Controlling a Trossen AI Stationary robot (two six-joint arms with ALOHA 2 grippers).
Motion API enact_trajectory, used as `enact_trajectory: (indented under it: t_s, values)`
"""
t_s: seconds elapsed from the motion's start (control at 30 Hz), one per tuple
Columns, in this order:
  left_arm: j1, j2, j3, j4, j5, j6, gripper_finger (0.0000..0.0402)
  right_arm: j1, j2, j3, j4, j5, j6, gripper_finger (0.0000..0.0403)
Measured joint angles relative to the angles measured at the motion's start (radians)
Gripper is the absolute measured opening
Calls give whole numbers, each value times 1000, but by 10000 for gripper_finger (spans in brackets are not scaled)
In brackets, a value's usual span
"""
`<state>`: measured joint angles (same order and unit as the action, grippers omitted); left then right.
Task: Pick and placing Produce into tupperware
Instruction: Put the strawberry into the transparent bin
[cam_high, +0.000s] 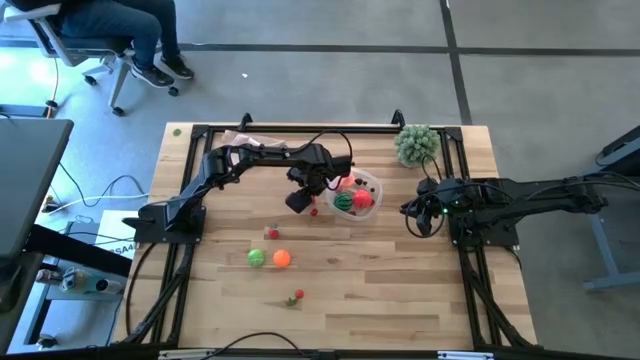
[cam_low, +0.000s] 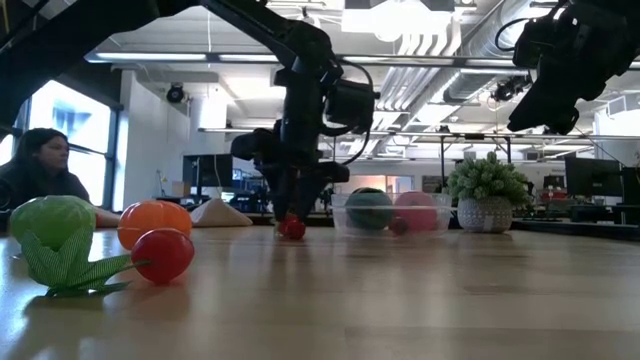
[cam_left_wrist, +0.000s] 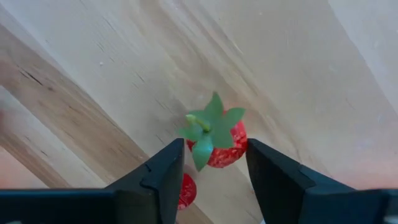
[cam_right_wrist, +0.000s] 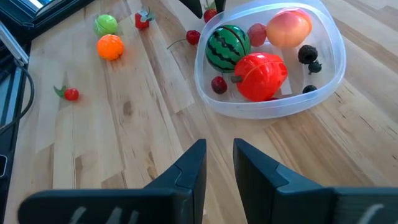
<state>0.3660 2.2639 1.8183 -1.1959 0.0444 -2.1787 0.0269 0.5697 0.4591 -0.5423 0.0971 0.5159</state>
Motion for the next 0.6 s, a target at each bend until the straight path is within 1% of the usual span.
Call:
enact_trajectory:
  t_s: [0.13,0.23,0.4,0.6]
  values:
    - [0,0,-3,-12,7,1,152,0,0,0,0,0,0,71]
    - [-3,1,-36,3,21,1,150,0,0,0,0,0,0,71]
    - [0,2,-65,17,80,62,152,0,0,0,0,0,0,71]
    - [0,2,-66,29,85,84,152,0,0,0,0,0,0,71]
